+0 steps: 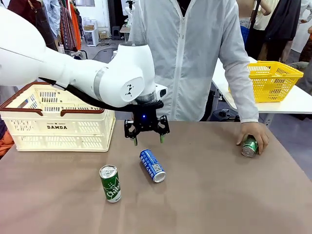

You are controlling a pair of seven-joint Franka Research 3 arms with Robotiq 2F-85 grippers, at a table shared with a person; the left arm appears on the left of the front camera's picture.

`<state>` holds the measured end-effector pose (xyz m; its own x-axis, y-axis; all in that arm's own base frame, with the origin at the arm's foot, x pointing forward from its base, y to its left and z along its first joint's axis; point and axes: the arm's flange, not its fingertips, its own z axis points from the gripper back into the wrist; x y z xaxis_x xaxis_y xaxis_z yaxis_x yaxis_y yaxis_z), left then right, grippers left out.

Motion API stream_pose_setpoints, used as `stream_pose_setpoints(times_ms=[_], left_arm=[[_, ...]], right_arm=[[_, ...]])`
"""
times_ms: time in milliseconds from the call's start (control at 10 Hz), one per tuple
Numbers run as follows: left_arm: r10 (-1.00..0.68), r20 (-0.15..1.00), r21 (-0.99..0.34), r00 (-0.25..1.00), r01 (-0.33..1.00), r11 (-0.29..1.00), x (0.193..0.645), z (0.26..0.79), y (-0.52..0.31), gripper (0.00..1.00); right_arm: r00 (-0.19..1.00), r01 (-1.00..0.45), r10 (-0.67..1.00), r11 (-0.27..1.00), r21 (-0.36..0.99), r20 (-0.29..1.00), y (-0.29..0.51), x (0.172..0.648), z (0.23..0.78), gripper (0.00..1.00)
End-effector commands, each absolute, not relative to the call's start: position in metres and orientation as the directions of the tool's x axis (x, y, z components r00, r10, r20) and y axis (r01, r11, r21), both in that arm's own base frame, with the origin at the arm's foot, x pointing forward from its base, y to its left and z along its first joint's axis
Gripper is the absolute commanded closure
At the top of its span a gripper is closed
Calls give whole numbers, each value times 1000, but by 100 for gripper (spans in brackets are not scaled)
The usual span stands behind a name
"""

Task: Place the drinks into the Shopping basket.
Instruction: Pick up one drink and place it into the Shopping basket.

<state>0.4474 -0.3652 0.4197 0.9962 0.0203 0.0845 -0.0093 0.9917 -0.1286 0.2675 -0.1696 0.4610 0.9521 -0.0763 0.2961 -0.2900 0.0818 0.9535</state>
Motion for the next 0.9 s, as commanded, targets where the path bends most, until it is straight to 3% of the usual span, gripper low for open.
stream_pose_setpoints(times_ms=[0,400,600,800], left_arm=[[73,127,-111,989,-59,992,456,400,-380,0],[108,95,-62,990,-103,993,457,373,-385,0],[244,106,-50,964,-240,969,452,362,-387,0],[378,82,-137,922,-365,921,445,349,-393,0]], right_arm=[[951,-292,-82,71,954,297,-171,268,466,0],[951,-292,-82,71,954,297,-171,268,466,0],[951,-292,-82,71,954,297,-171,268,466,0],[951,-292,-82,71,954,297,-171,268,466,0]])
